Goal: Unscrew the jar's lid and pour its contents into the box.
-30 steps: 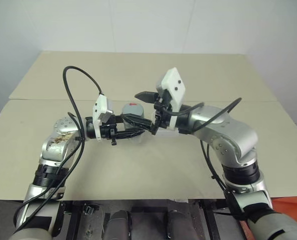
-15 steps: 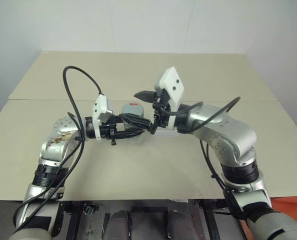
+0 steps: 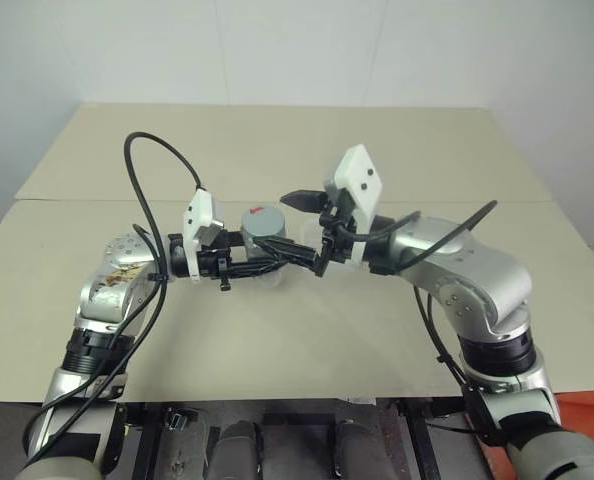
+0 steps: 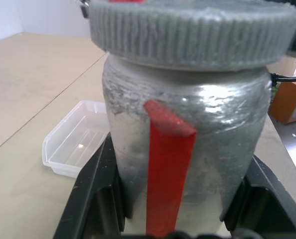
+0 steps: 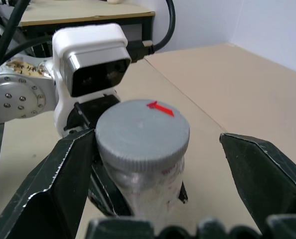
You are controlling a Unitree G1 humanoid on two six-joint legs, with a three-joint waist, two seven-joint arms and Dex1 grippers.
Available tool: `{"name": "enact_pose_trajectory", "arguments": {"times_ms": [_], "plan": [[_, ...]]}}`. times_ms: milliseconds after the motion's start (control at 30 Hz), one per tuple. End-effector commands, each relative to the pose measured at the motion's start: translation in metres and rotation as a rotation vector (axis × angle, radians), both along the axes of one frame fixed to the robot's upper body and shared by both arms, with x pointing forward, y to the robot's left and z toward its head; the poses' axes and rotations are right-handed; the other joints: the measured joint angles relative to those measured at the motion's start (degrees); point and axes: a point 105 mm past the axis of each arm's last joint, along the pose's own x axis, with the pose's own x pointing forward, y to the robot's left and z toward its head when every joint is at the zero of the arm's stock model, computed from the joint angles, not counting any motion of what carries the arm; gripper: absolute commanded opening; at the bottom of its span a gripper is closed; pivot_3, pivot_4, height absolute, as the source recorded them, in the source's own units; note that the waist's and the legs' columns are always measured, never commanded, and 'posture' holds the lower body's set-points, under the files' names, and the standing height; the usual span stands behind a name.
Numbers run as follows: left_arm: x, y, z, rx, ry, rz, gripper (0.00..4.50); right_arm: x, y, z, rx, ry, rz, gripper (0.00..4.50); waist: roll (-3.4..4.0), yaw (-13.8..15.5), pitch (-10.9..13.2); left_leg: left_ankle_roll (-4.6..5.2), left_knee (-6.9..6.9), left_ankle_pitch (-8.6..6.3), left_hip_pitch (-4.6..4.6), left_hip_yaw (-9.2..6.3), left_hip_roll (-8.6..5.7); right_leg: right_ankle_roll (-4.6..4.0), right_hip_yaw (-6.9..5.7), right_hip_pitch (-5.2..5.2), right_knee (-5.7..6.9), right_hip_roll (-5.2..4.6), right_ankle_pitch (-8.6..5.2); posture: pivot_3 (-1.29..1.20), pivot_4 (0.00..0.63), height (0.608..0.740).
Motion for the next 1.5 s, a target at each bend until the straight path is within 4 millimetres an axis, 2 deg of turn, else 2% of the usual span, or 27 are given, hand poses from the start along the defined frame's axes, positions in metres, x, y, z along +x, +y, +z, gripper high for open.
{"name": "enact_pose_trajectory", "arguments": {"times_ms": [33,467,700,900,1133,1200,1500], "plan": [[-0.008,-0.001,0.011,-0.005,-0.052,-0.038,1.98,0.007,-0.018,0.015,0.031,-0.054,-0.082,4.46,0.0,0.0,0.0,0.0,0.0,0.0,0.0,0.0,0.0,0.0,0.0,0.0,0.0,0.0,0.0,0.0,0.15,0.74],[-0.009,0.001,0.01,0.002,-0.049,-0.039,1.98,0.008,-0.025,0.018,0.037,-0.061,-0.087,4.46,0.0,0.0,0.0,0.0,0.0,0.0,0.0,-0.01,0.0,0.0,0.0,0.0,-0.01,0.0,0.0,0.0,0.15,0.74],[-0.007,0.001,0.009,0.006,-0.042,-0.034,1.98,-0.01,-0.025,0.018,0.025,-0.069,0.025,4.46,0.0,0.0,0.0,0.0,0.0,0.0,0.0,0.01,0.0,0.0,0.0,0.01,-0.04,0.0,0.0,0.0,0.15,0.74],[-0.008,0.0,0.008,0.008,-0.039,-0.042,1.98,-0.009,-0.027,0.017,0.021,-0.07,0.017,4.46,0.0,-0.1,0.0,0.0,0.0,0.0,0.0,-0.02,0.0,0.0,0.02,0.0,-0.03,0.01,0.0,0.0,0.15,0.74],[-0.005,0.001,0.008,0.011,-0.037,-0.033,1.98,-0.016,-0.036,0.021,0.036,-0.076,0.069,4.46,0.0,0.1,0.0,0.0,0.0,0.0,0.0,-0.02,0.0,0.0,0.01,0.01,-0.04,0.0,0.0,0.0,0.15,0.74],[-0.004,0.001,0.008,0.01,-0.037,-0.03,1.98,-0.018,-0.035,0.024,0.058,-0.072,0.082,4.46,0.0,0.1,0.0,0.0,0.0,0.0,0.0,-0.03,0.0,0.0,0.01,0.02,-0.04,0.0,0.0,0.0,0.15,0.74],[-0.001,-0.007,0.008,0.006,-0.042,-0.044,1.98,-0.011,-0.005,0.033,0.102,-0.061,0.07,4.46,0.0,0.0,0.0,0.0,0.0,0.0,0.01,-0.05,0.01,0.0,0.03,0.0,0.02,0.02,0.0,0.0,0.15,0.74]]}}
